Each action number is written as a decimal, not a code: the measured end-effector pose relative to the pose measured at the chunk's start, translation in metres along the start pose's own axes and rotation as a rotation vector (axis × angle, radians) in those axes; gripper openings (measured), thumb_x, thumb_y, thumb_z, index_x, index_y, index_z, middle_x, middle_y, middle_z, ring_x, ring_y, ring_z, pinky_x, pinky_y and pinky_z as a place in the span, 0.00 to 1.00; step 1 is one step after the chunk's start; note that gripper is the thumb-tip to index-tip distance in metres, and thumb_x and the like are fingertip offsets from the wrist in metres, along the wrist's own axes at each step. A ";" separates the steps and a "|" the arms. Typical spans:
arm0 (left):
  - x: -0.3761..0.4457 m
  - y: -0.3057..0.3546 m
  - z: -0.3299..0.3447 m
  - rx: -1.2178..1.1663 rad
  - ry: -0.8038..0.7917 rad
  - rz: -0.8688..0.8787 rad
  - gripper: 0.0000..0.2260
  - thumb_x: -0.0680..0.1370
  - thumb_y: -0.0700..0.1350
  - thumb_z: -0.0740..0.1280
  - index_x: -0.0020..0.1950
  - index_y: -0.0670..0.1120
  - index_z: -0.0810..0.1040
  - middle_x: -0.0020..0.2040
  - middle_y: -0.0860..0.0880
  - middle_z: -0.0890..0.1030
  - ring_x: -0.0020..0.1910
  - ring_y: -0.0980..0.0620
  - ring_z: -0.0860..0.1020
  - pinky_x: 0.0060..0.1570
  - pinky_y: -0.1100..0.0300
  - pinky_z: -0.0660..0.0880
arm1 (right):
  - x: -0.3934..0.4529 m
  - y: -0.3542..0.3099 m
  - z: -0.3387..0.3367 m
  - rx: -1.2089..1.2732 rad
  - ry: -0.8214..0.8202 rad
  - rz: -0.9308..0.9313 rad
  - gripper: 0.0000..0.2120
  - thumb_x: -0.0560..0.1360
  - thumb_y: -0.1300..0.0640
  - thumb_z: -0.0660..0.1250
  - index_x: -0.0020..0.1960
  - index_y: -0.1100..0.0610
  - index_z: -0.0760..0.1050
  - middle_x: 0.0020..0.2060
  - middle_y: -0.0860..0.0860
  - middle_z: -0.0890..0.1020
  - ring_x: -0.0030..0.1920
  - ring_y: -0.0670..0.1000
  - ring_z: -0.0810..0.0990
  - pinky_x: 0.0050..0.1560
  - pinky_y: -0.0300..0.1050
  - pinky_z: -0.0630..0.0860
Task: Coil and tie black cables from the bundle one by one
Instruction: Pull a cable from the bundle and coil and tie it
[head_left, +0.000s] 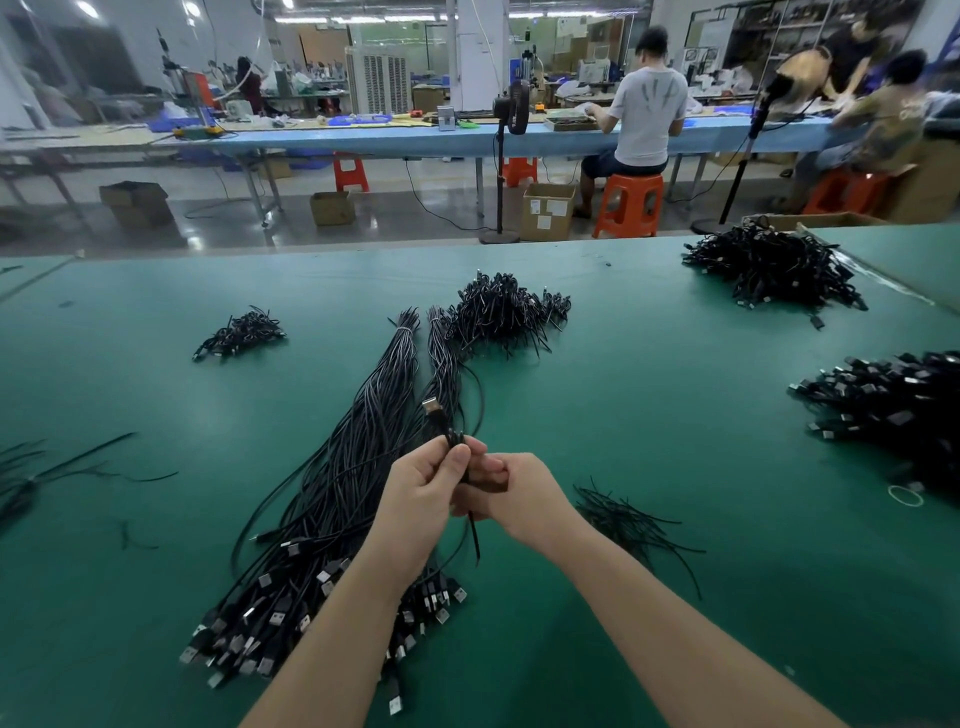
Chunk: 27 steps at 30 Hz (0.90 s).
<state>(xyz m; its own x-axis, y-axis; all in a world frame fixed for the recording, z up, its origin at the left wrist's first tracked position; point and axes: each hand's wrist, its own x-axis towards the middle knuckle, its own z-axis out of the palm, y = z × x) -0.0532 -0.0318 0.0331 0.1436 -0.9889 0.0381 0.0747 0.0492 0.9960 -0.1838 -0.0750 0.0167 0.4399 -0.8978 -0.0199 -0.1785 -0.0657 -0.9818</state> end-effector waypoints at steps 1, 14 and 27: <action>-0.001 -0.001 0.000 0.004 0.001 -0.005 0.10 0.84 0.39 0.60 0.51 0.41 0.81 0.46 0.42 0.86 0.45 0.45 0.86 0.41 0.50 0.81 | 0.000 0.002 0.000 -0.010 0.010 0.002 0.06 0.73 0.60 0.75 0.41 0.49 0.84 0.39 0.52 0.87 0.44 0.55 0.87 0.53 0.57 0.83; 0.001 -0.001 0.004 0.257 0.091 0.007 0.12 0.82 0.41 0.67 0.41 0.49 0.86 0.51 0.44 0.77 0.52 0.51 0.79 0.53 0.58 0.77 | 0.001 0.005 -0.009 -0.069 0.009 0.004 0.04 0.76 0.57 0.72 0.50 0.55 0.82 0.40 0.53 0.87 0.38 0.53 0.87 0.45 0.54 0.84; 0.012 -0.023 0.000 0.403 0.190 -0.089 0.14 0.75 0.47 0.75 0.31 0.44 0.78 0.27 0.51 0.76 0.28 0.55 0.71 0.32 0.62 0.68 | -0.002 0.019 0.001 -0.129 0.025 0.152 0.14 0.79 0.58 0.68 0.35 0.53 0.78 0.30 0.50 0.81 0.32 0.56 0.85 0.40 0.52 0.83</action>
<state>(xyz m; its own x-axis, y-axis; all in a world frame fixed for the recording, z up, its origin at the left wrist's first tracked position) -0.0533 -0.0445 0.0108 0.3350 -0.9418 -0.0270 -0.2895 -0.1302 0.9483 -0.1874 -0.0743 -0.0018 0.3772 -0.9123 -0.1595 -0.3534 0.0174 -0.9353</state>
